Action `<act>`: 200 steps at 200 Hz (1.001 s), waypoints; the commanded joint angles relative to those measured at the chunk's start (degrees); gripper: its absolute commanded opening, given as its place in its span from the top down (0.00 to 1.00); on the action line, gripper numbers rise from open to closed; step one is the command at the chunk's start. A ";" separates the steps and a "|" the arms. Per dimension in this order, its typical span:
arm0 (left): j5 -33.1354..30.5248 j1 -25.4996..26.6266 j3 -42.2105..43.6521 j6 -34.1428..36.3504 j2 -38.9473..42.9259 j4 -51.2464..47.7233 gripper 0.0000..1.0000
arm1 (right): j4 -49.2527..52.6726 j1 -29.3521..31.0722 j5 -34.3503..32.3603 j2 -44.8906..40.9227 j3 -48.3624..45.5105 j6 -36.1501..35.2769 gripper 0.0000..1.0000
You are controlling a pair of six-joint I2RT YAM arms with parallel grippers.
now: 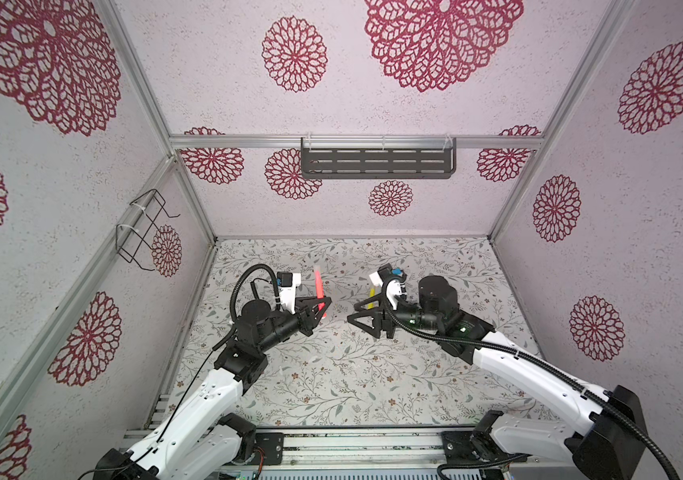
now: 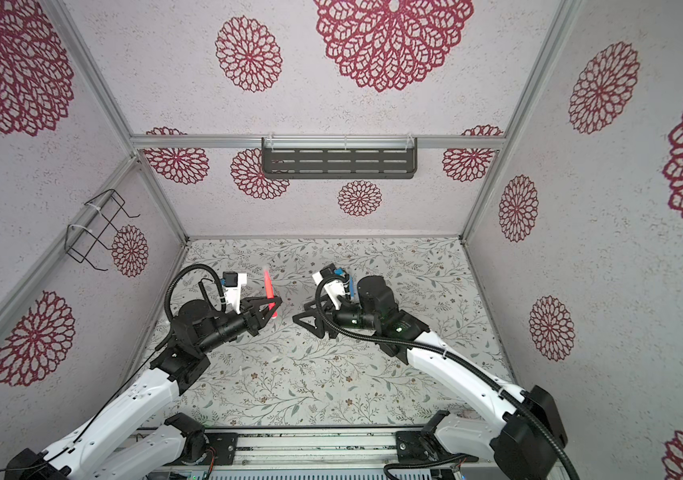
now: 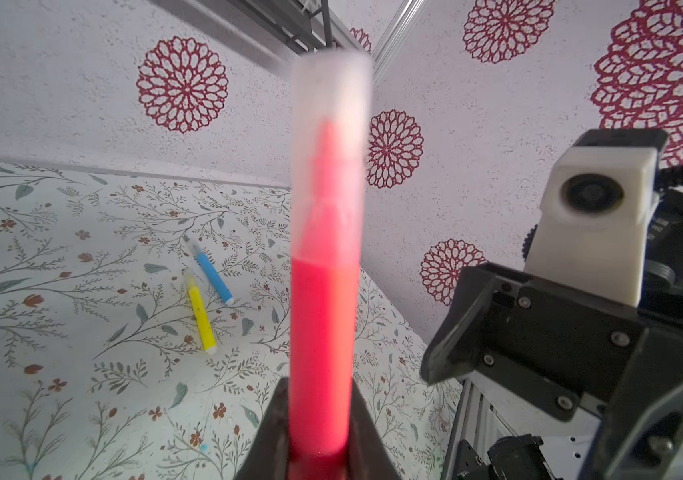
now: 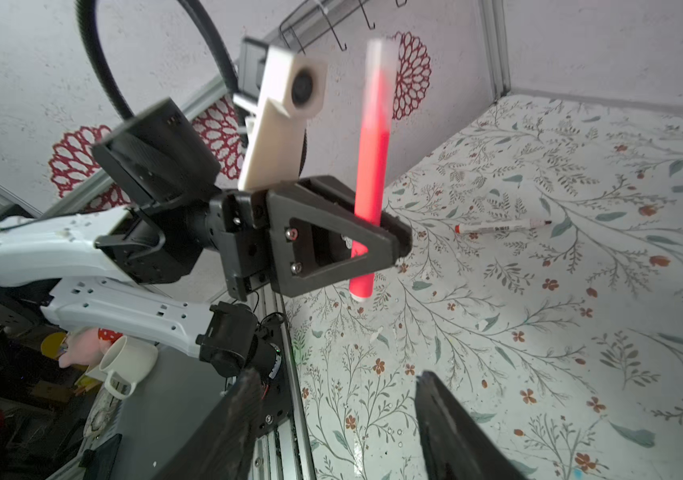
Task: Insert the pens into the pen caps
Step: 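Open and withdraw the right gripper while the left gripper lifts the capped highlighter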
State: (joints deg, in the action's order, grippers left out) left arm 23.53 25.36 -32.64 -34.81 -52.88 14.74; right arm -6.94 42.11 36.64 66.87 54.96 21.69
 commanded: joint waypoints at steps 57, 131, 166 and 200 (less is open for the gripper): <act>-4.07 0.65 -0.26 1.93 2.80 -1.83 1.00 | 6.80 -1.83 -0.40 -6.28 2.24 -3.33 0.38; -7.89 0.95 -6.48 3.32 -5.20 -10.25 1.00 | 11.57 -3.08 -9.65 -10.04 -1.20 -3.15 0.38; -9.18 1.52 -10.13 4.66 -9.91 -11.95 1.00 | 14.00 -3.35 -13.77 -11.88 -1.78 -3.53 0.38; -9.57 1.79 -15.58 6.16 -15.15 -14.66 1.00 | 16.26 -3.65 -20.21 -13.80 -2.66 -3.71 0.37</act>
State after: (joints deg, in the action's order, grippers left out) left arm 14.87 26.74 -44.27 -30.76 -65.41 1.69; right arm 7.88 38.98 22.76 55.42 52.21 19.05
